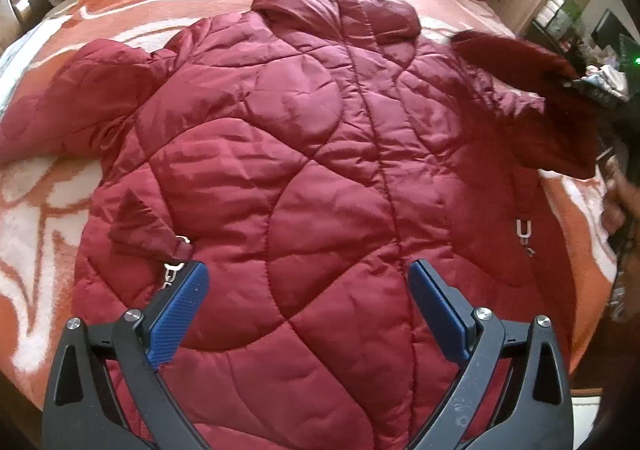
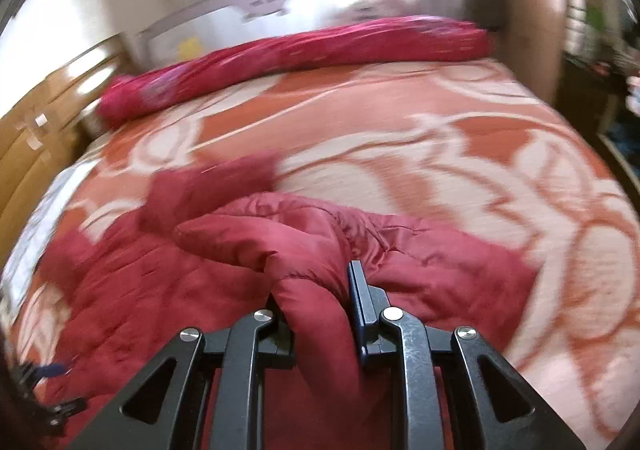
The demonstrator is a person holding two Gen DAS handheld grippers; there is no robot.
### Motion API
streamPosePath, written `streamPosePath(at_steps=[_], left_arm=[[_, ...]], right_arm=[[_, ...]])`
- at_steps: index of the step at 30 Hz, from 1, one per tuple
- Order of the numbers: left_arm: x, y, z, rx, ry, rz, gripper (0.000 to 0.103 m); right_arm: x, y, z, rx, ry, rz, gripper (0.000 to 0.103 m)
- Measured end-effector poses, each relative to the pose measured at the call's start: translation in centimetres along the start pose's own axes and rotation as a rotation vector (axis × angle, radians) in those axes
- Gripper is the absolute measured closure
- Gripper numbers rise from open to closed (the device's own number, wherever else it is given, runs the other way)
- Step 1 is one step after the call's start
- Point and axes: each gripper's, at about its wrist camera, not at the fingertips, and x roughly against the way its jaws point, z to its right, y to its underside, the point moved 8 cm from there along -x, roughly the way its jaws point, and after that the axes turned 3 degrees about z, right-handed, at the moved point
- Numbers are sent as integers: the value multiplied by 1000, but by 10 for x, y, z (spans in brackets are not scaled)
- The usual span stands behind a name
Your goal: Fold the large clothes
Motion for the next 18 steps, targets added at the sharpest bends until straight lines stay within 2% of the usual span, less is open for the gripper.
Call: streamPosePath(at_steps=[4, 6, 9, 13, 18], left_arm=[[3, -4, -5, 34, 63, -2, 3], [3, -9, -10, 62, 103, -11, 3], [0, -17, -17, 120, 193, -37, 3], [-14, -35, -25, 183, 279, -72, 3], [-45, -70, -24, 233, 376, -110, 3]], right_arm=[[-21, 28, -70, 118, -114, -58, 84], [-29, 42, -94, 189, -130, -69, 83], [-39, 65, -114, 260, -202, -127, 81], [-42, 95, -141, 415, -221, -175, 77], [-44, 101, -139, 410, -249, -192, 68]])
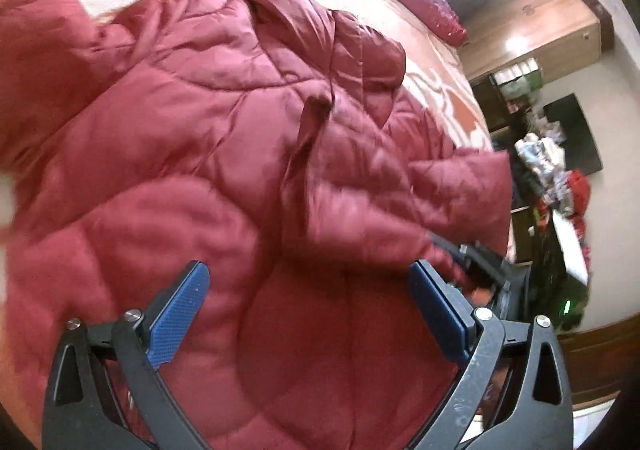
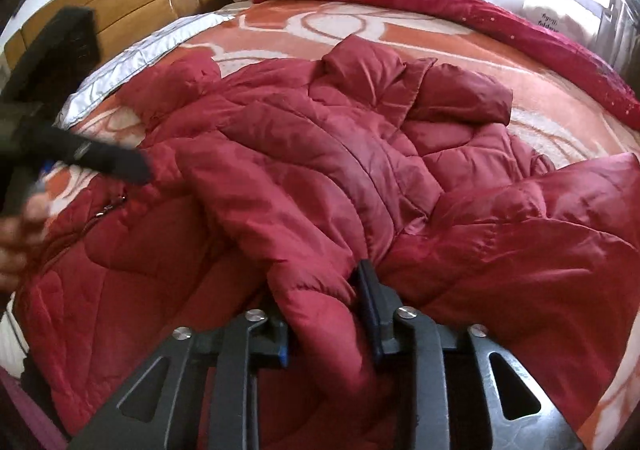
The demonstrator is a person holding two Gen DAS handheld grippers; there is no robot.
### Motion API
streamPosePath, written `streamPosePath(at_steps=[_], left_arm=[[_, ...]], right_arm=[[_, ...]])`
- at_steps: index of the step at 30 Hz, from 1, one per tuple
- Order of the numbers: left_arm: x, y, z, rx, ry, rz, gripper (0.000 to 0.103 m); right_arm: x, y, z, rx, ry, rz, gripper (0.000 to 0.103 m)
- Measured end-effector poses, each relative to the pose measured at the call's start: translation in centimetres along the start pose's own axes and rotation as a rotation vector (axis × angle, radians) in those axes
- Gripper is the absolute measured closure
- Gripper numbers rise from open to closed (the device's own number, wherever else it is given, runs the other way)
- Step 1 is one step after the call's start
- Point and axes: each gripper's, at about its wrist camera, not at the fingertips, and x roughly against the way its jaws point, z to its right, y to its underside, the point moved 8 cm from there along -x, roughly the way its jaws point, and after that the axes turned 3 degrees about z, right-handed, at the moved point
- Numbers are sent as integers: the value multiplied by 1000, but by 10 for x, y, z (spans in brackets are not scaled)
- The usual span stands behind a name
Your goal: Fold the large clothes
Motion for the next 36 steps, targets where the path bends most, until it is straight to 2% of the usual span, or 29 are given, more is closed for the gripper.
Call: streamPosePath(at_steps=[3, 5, 6, 7, 8, 10, 12, 18, 22, 27, 30, 32, 36], left_arm=[[-19, -18, 4, -9, 11, -30, 3], [-31, -27, 9, -44, 4, -40, 9], [-37, -30, 14, -72, 0, -44, 26], [-41, -31, 17, -94, -8, -53, 54], [-44, -30, 18, -105, -12, -64, 66], [-45, -28, 19, -127, -23, -63, 86], [-36, -26, 22, -160, -31, -36, 91], [7, -24, 5, -229, -159, 90, 93], [39, -35, -31, -236, -307, 169, 93], [53, -42, -58, -202, -337, 189, 93], [55, -40, -65, -221, -403, 206, 93], [51, -37, -65, -244, -444, 200, 92], [55, -29, -65, -252, -496, 194, 82]], right_arm=[[1, 2, -4, 6, -6, 1, 63], [3, 3, -7, 11, -12, 0, 58], [3, 3, -9, 12, -12, 1, 56], [4, 4, -9, 12, -10, 1, 56], [5, 4, -9, 9, -8, 2, 56], [7, 5, -7, 3, 6, 3, 52], [12, 6, -6, -15, -6, 9, 52], [40, 3, -8, -63, -61, 67, 51], [54, -2, 10, -120, -25, 122, 48], [47, -6, 55, -254, 85, 131, 48], [37, -9, 75, -313, 109, 122, 48], [25, -6, 83, -342, 112, 83, 48], [5, 3, 87, -344, 123, 33, 46]])
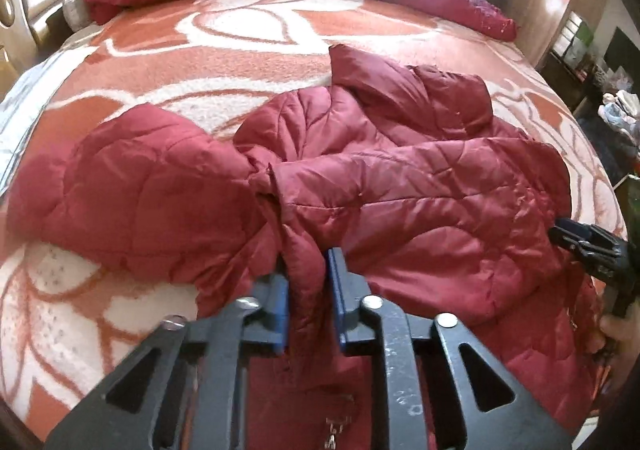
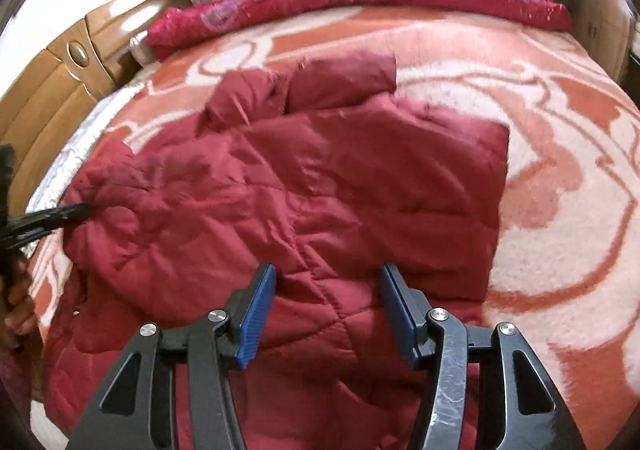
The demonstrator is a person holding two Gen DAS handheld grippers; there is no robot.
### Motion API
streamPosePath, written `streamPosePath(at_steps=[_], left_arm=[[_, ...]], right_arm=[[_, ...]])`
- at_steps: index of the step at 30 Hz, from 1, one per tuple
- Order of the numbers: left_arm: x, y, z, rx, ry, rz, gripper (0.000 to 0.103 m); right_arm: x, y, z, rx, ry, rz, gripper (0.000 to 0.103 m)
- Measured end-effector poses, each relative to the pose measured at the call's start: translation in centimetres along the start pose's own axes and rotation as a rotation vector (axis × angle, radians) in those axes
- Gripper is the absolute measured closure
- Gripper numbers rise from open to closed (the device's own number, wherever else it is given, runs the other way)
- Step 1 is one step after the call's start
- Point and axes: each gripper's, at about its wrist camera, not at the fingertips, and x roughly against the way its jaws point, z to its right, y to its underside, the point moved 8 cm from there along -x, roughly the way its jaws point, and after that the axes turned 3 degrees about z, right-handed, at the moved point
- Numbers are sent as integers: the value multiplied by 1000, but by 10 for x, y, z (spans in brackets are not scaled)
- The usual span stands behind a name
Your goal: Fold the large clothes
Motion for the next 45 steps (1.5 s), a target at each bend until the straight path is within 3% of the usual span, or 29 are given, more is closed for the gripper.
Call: streamPosePath(at_steps=[4, 7, 10, 15, 17, 19, 22, 25, 27, 35, 45], left_arm=[[24, -2, -19, 69, -12, 55, 81], [42, -4, -11, 97, 94, 87, 81], [38, -2, 25, 30, 172, 65, 81], [-11, 9, 57, -44, 123, -32, 81], [-30, 15, 56, -56, 78, -59, 81], [-35, 17, 56, -58, 78, -54, 81], [-35, 16, 56, -54, 91, -48, 81], [-37, 18, 52, -47, 117, -46, 81], [-42, 19, 48, -44, 141, -45, 81], [-63, 24, 40, 9, 204, -62, 81], [-58, 23, 36, 45, 224, -59, 82]], right_arm=[[-6, 4, 2, -15, -1, 4, 44], [-6, 5, 3, -24, -4, 8, 42], [-9, 5, 0, -19, 1, 9, 38], [0, 5, -2, -23, -8, -4, 38], [15, -4, -1, -34, -20, 50, 39], [26, -17, 3, -33, 1, 110, 39], [17, -33, 15, -41, 45, 112, 38], [-15, -27, 33, -53, 109, 26, 39], [-38, -15, 41, -65, 105, -25, 38], [-42, -13, 41, -56, 114, 4, 37], [-37, -14, 41, -51, 126, 3, 37]])
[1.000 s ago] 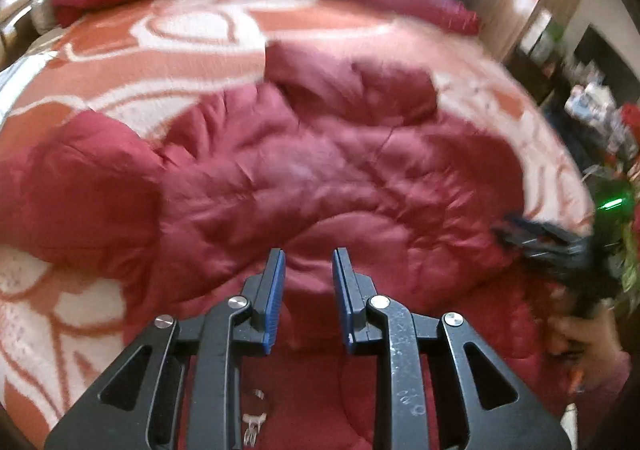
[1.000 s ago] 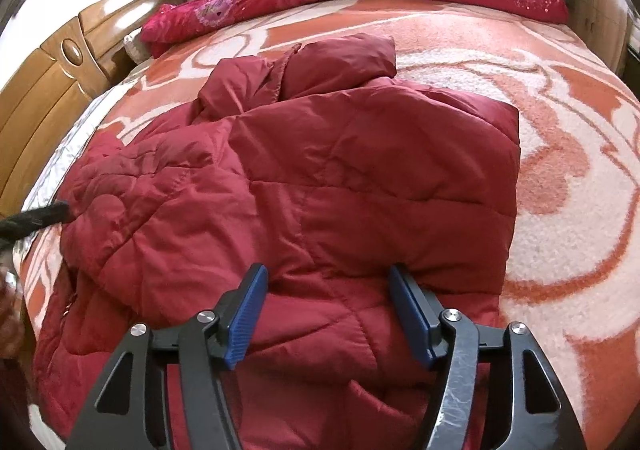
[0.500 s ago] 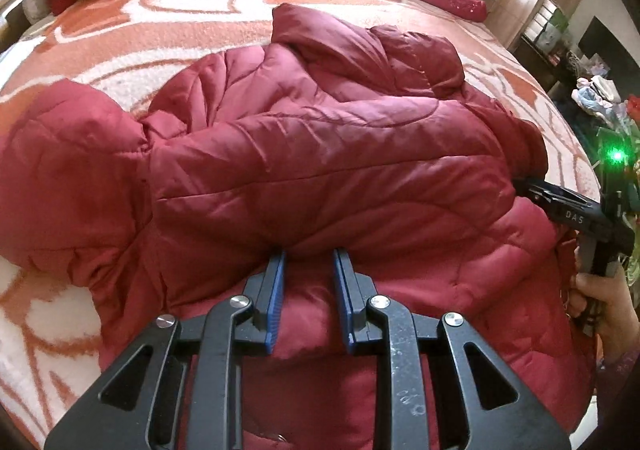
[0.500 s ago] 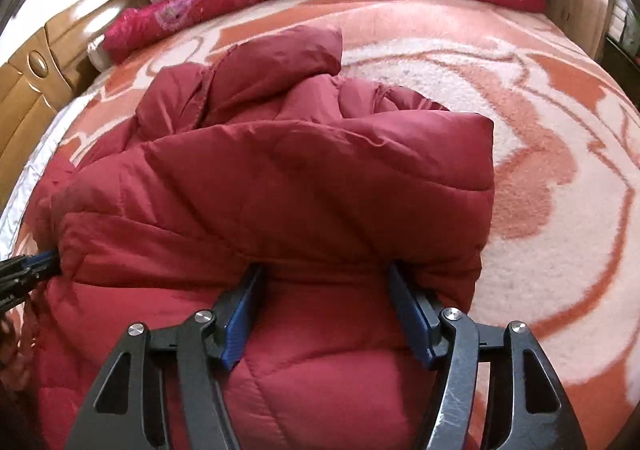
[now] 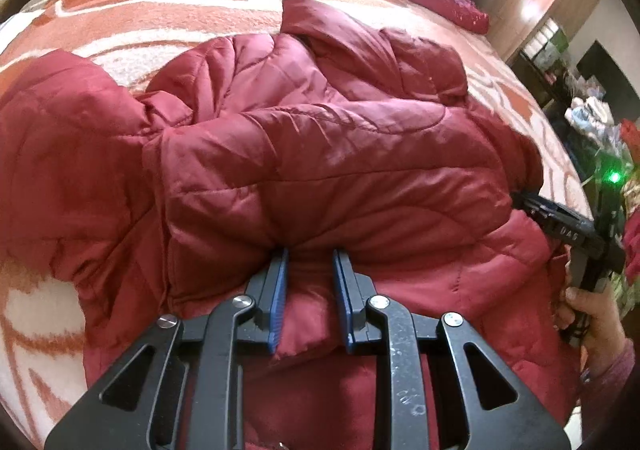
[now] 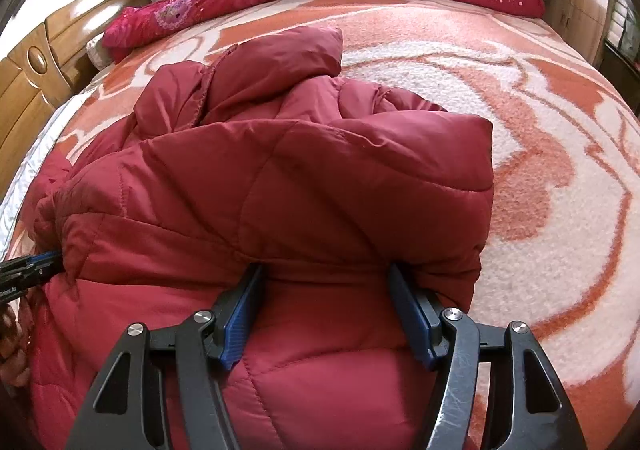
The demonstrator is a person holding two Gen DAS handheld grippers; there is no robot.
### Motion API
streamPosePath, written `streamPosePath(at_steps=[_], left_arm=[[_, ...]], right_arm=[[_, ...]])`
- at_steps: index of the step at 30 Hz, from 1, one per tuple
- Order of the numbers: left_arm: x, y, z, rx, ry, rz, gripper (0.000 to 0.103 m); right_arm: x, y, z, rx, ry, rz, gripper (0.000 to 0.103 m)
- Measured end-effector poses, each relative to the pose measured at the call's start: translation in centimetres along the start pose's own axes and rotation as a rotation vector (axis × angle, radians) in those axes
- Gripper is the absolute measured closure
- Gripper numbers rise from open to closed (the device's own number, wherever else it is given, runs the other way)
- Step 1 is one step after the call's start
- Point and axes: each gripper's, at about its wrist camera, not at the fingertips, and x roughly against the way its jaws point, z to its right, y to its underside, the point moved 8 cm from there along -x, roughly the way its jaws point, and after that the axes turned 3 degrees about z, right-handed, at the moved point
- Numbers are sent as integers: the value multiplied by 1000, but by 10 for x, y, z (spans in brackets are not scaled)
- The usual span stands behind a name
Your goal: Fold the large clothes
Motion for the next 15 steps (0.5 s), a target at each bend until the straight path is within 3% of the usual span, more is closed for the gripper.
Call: streamPosePath(at_steps=[5, 9, 13, 15], left_arm=[[32, 4, -15, 88, 57, 29, 78], [62, 8, -41, 134, -2, 94, 67], [77, 18, -80, 232, -27, 109, 56], [80, 22, -97, 276, -31, 111, 56]], right_arm=[[35, 0, -9, -23, -33, 40, 37], [64, 10, -24, -30, -87, 63, 37], [83, 22, -45, -27, -145, 63, 37], [90, 31, -59, -9, -168, 52, 37]])
